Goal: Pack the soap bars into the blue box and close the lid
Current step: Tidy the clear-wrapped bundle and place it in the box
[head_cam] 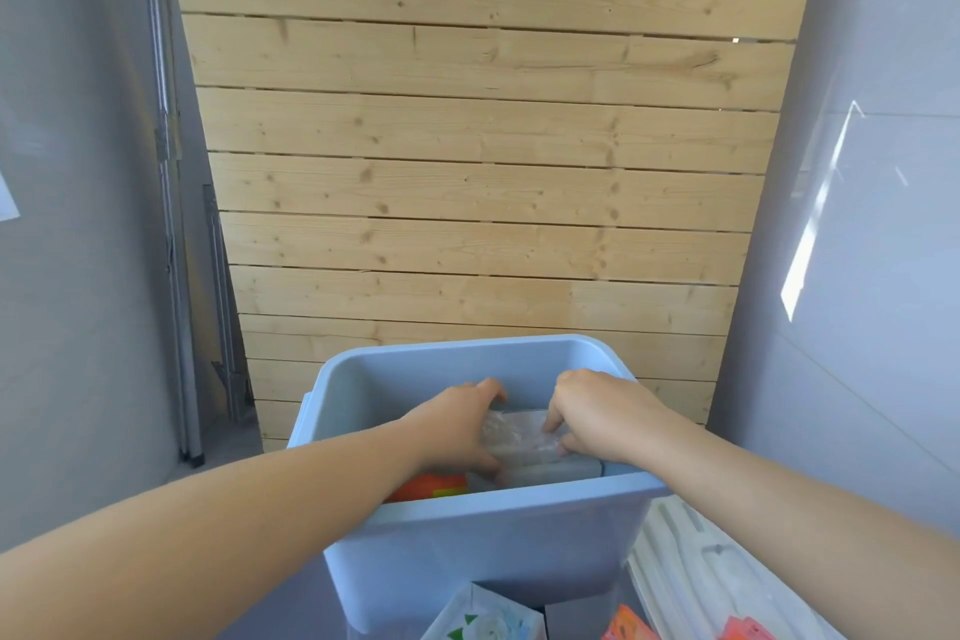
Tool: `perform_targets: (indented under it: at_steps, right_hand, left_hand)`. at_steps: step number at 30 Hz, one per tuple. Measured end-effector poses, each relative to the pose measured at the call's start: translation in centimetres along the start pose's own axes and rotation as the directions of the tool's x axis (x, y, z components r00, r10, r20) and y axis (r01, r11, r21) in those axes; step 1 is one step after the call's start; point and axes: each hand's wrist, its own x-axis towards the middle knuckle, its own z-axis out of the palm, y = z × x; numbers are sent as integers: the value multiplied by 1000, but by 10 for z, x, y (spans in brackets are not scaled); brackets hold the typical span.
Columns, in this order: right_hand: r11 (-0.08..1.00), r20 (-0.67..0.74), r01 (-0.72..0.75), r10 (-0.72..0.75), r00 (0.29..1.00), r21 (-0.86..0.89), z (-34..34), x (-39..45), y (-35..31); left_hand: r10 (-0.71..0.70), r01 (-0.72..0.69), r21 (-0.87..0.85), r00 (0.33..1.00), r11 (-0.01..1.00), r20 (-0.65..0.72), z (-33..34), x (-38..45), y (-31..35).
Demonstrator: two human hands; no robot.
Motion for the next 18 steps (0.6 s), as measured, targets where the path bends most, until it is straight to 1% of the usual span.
perform_targets:
  at_steps: [3,6,9,12,15,17,18]
  right_hand:
    - [999,-11,30,-30,999,-21,-2,1,0]
    - [998,-54,55,-54,997,16,-6,0,2]
    - [996,-152,54,-43,987,68,-13,-5,2]
    - [995,-258,69,-46,965,78,-18,-18,3]
    - [986,-270,76,-33,962,148,-18,-37,4]
    - [968,-292,75,-2,957,241,-22,-55,4]
    - [951,-319,86,14,948,298,-25,-64,3]
  left_hand:
    - [30,-30,-2,999,1000,14,-6,1,1]
    - [42,-44,-48,998,998,-43,-15,-1,5]
    - [18,-25,-97,998,995,-68,-26,-9,7]
    - [-14,-1,-134,994,991,-106,-35,-26,12]
    - [-16,-8,-133,985,991,-174,-40,-50,21]
    - [-4,-21,-115,977,993,-214,-43,-70,30]
    - [0,-33,-145,974,989,-226,-44,-79,35]
